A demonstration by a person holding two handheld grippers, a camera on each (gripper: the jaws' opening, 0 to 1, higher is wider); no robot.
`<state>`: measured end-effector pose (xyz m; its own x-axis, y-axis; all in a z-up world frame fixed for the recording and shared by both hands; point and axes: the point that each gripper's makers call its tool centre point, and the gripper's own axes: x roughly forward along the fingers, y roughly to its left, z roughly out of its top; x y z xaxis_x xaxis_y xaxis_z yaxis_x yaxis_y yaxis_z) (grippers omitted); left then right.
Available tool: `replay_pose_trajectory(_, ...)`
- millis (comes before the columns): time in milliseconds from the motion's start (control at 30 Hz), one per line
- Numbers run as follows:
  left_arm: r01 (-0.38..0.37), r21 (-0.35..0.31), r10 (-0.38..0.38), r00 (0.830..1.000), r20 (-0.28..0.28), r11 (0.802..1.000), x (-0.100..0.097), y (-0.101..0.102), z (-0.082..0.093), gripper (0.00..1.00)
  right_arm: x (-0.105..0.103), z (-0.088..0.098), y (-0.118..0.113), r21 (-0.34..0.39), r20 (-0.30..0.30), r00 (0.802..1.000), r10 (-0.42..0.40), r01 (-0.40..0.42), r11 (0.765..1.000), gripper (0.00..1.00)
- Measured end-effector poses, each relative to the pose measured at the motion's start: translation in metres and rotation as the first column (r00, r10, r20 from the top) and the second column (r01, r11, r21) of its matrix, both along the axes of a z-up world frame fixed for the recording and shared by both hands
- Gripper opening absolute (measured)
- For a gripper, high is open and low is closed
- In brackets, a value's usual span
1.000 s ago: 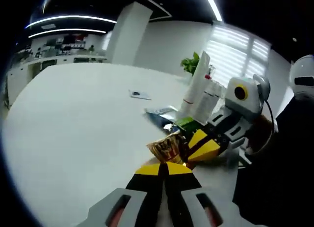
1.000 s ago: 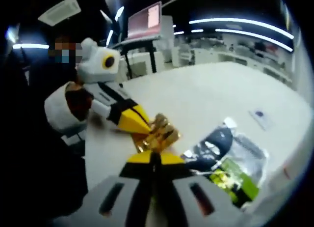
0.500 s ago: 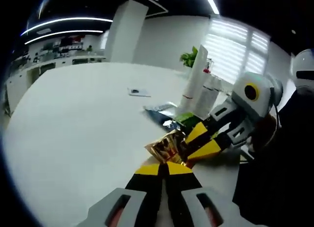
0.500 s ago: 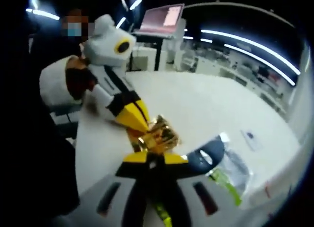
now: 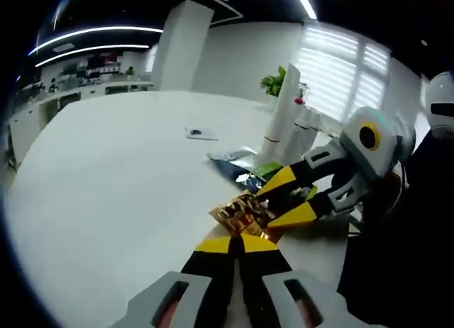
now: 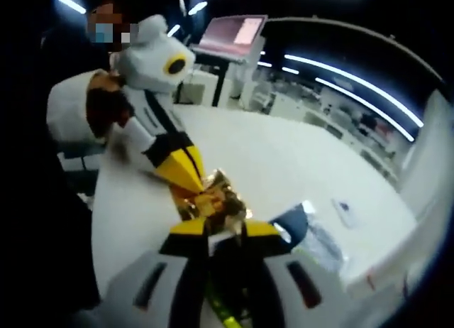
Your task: Arrange the skincare products in the storage area until every visible bottle or jar stands upright without overlapping.
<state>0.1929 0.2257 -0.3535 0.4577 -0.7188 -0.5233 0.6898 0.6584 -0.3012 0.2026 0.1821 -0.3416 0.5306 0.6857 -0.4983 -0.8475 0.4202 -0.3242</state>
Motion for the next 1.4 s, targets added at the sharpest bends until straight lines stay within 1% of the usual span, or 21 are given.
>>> replay_pose_trajectory(133,0.001,-0.005,-0.001,1.000,-0.001,1.000,0.000,0.000,0.000,0.01,0.002,0.000,0.000,-0.009,0.016,1.000,-0.003,0.003,1.000,0.18)
replay_pose_trajectory(267,0.009,0.000,-0.009,1.000,0.008,1.000,0.001,0.001,-0.001,0.01,0.005,0.001,0.001,-0.008,0.028,1.000,-0.009,0.010,1.000,0.22)
replay_pose_trajectory(333,0.009,-0.001,-0.009,1.000,0.005,1.000,0.000,0.001,-0.001,0.01,0.005,0.001,0.002,-0.013,0.035,0.999,-0.002,0.003,1.000,0.21)
replay_pose_trajectory(433,0.011,-0.002,-0.011,1.000,0.004,1.000,0.000,0.001,-0.001,0.01,0.005,0.001,0.006,-0.013,0.035,0.999,0.015,-0.014,1.000,0.18)
replay_pose_trajectory(533,0.010,0.000,-0.010,1.000,0.002,1.000,0.000,0.000,-0.002,0.02,0.003,0.000,0.011,0.004,0.016,0.999,0.027,-0.027,1.000,0.15)
replay_pose_trajectory(633,0.013,0.005,-0.013,1.000,0.003,1.000,0.000,0.000,-0.002,0.02,0.002,-0.001,0.014,0.017,0.004,0.999,0.036,-0.036,0.999,0.10)
replay_pose_trajectory(667,0.014,0.007,-0.014,1.000,0.003,1.000,0.000,0.000,-0.002,0.02,0.002,-0.001,0.016,0.031,-0.007,0.999,0.039,-0.039,0.999,0.09)
replay_pose_trajectory(833,0.020,0.010,-0.020,1.000,0.006,1.000,0.000,0.000,-0.002,0.02,0.002,-0.003,0.019,0.049,-0.031,0.999,0.038,-0.037,0.998,0.06)
replay_pose_trajectory(933,0.027,0.019,-0.027,1.000,0.013,0.999,0.000,-0.001,-0.002,0.02,-0.002,-0.007,0.021,0.068,-0.066,0.996,0.056,-0.051,0.996,0.00)
replay_pose_trajectory(967,0.034,0.029,-0.034,0.999,0.025,0.999,0.001,0.000,-0.002,0.03,-0.003,-0.007,0.022,0.079,-0.074,0.996,0.057,-0.051,0.996,0.00)
replay_pose_trajectory(1033,0.049,0.063,-0.053,0.996,0.070,0.997,0.004,0.001,-0.001,0.04,-0.001,-0.007,0.021,0.111,-0.117,0.993,0.029,-0.016,0.994,0.00)
replay_pose_trajectory(1133,0.055,0.069,-0.059,0.996,0.068,0.996,0.004,0.000,-0.001,0.05,0.000,-0.007,0.021,0.131,-0.139,0.990,0.030,-0.011,0.991,0.00)
replay_pose_trajectory(1267,0.063,0.082,-0.069,0.995,0.075,0.995,0.005,0.003,0.000,0.11,-0.001,-0.008,0.021,0.156,-0.150,0.988,0.031,-0.007,0.988,0.00)
replay_pose_trajectory(1333,0.064,0.087,-0.070,0.995,0.067,0.994,0.006,0.007,0.001,0.12,-0.001,-0.007,0.022,0.161,-0.153,0.988,0.036,-0.011,0.987,0.00)
replay_pose_trajectory(1400,0.052,0.086,-0.059,0.995,0.077,0.995,0.008,0.012,0.004,0.12,-0.001,-0.007,0.022,0.170,-0.166,0.985,0.036,-0.008,0.985,0.00)
